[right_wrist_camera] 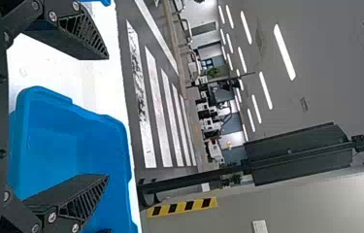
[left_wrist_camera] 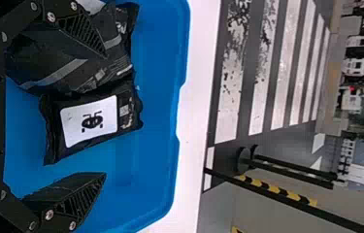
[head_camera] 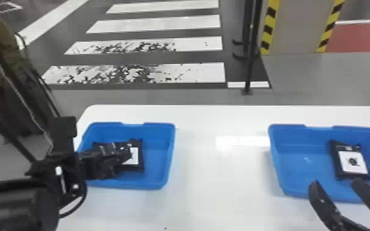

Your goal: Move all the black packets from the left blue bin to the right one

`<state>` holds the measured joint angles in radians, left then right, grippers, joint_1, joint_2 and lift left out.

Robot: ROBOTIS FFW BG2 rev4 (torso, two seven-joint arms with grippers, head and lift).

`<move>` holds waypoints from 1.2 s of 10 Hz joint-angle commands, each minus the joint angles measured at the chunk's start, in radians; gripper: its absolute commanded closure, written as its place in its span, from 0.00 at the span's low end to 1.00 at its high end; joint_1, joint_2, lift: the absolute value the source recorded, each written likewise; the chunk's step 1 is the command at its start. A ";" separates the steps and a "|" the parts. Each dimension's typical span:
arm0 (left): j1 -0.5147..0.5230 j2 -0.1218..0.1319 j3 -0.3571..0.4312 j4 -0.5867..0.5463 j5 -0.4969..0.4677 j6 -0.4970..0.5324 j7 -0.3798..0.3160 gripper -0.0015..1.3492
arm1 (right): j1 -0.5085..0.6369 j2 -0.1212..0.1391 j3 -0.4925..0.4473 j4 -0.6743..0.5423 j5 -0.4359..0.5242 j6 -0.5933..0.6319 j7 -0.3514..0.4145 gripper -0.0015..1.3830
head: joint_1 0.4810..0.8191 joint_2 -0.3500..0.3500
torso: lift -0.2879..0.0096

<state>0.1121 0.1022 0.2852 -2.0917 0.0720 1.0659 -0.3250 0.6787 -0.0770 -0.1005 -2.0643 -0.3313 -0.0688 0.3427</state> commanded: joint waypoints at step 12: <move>-0.242 0.014 -0.092 0.380 -0.040 0.083 0.017 0.63 | -0.036 -0.001 0.003 0.065 -0.050 0.057 0.035 0.12 | 0.63 0.66 | 0.50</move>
<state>-0.1311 0.1155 0.1924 -1.7159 0.0245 1.1666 -0.3072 0.6436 -0.0782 -0.0977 -2.0003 -0.3799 -0.0144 0.3778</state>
